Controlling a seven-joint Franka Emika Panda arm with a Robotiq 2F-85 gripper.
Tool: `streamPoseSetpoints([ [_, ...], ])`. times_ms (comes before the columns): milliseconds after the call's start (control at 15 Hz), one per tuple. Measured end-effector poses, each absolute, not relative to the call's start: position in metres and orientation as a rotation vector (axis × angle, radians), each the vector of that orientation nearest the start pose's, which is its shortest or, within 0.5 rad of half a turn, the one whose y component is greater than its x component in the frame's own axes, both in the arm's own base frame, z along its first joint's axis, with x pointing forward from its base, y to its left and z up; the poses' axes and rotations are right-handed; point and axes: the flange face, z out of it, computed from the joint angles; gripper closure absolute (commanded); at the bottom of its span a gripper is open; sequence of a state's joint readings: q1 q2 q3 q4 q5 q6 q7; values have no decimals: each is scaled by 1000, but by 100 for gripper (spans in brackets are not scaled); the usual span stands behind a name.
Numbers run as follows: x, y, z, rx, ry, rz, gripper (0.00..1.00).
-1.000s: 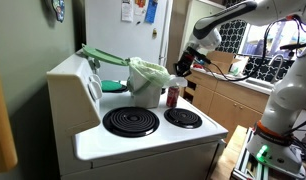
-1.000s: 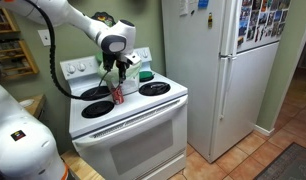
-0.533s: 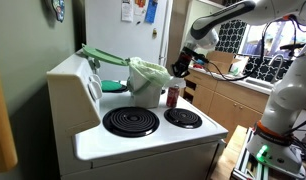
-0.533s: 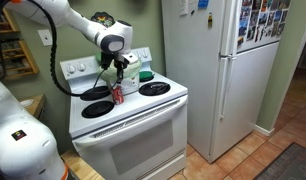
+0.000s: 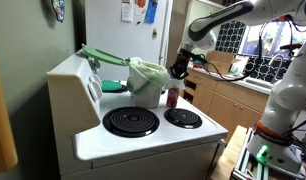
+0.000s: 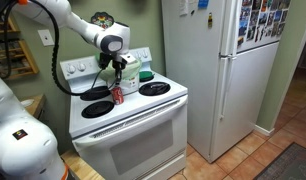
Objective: Use the paper towel to lift the coke can and throw it in the bin
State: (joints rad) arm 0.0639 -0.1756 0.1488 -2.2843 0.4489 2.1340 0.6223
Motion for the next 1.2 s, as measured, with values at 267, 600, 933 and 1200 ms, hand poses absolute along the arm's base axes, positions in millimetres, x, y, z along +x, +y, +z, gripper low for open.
streamPoseSetpoints([
  [267,473,126,431,-2695,934,205,100],
  [600,477,133,431,-2740,986,202,100],
  [933,484,146,434,-2798,1077,144,100],
  [1200,486,165,436,-2833,1111,106,100],
])
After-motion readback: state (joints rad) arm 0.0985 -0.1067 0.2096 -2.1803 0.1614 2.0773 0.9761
